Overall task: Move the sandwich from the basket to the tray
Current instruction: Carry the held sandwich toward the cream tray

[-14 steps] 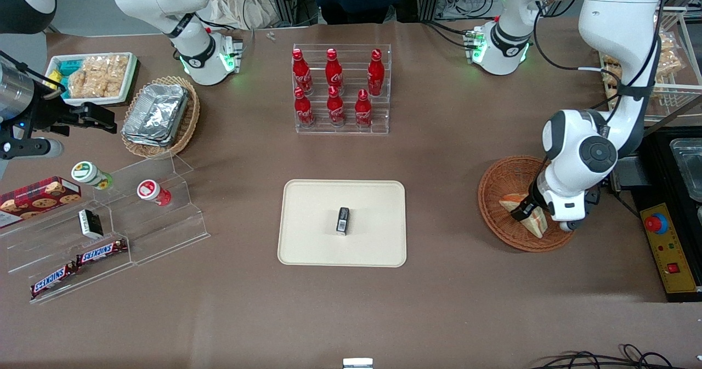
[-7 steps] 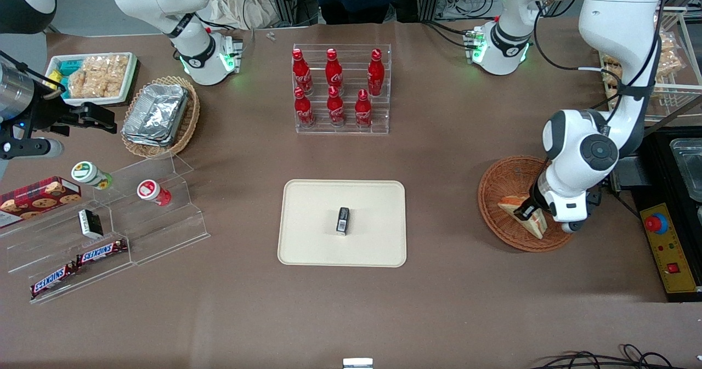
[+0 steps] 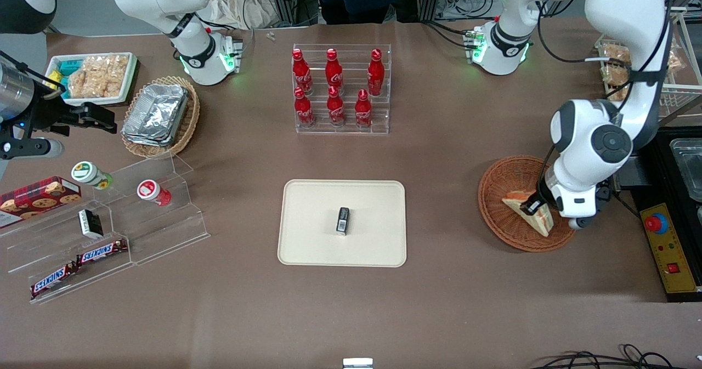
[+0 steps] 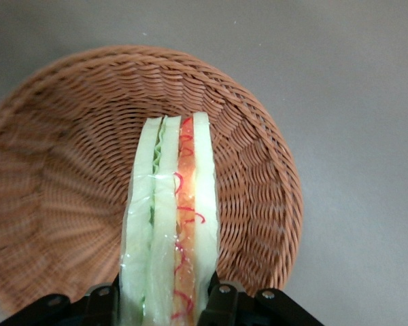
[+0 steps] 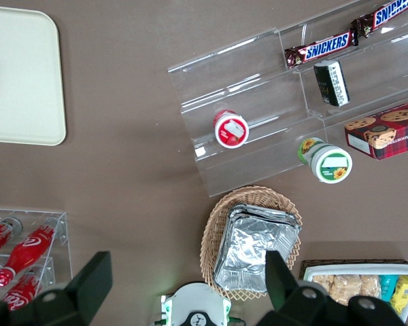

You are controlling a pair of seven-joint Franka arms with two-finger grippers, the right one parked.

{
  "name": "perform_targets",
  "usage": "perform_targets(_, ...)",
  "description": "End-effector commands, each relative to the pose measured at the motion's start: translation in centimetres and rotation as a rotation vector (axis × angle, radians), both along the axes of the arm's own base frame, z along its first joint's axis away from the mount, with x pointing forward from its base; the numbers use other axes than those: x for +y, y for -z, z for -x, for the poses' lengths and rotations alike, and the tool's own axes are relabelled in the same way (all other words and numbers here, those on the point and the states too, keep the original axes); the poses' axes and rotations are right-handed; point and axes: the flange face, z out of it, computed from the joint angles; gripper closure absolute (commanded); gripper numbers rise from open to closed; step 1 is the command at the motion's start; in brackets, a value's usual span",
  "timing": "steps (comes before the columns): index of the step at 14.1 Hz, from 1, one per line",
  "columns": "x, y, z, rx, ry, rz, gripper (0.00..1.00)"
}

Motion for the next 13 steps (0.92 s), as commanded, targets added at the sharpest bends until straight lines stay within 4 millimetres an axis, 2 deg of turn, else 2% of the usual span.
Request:
perform_targets(1, -1.6, -7.4, -0.6, 0.042, 0.092, -0.025, 0.59)
perform_targets(3, -3.0, -12.2, -1.8, 0.077, 0.181, -0.027, 0.69)
perform_targets(5, -4.6, -16.1, -2.8, 0.070, 0.248, -0.015, 0.74)
perform_targets(7, -8.2, -18.2, -2.9, 0.048, 0.300, -0.005, 0.76)
perform_targets(9, -12.3, -17.9, -2.4, 0.044, 0.362, 0.005, 0.76)
perform_targets(10, -14.9, -17.0, -2.5, 0.051, 0.396, 0.009, 0.76)
perform_targets(13, -22.0, -12.7, -4.8, 0.077, 0.467, 0.045, 0.75)
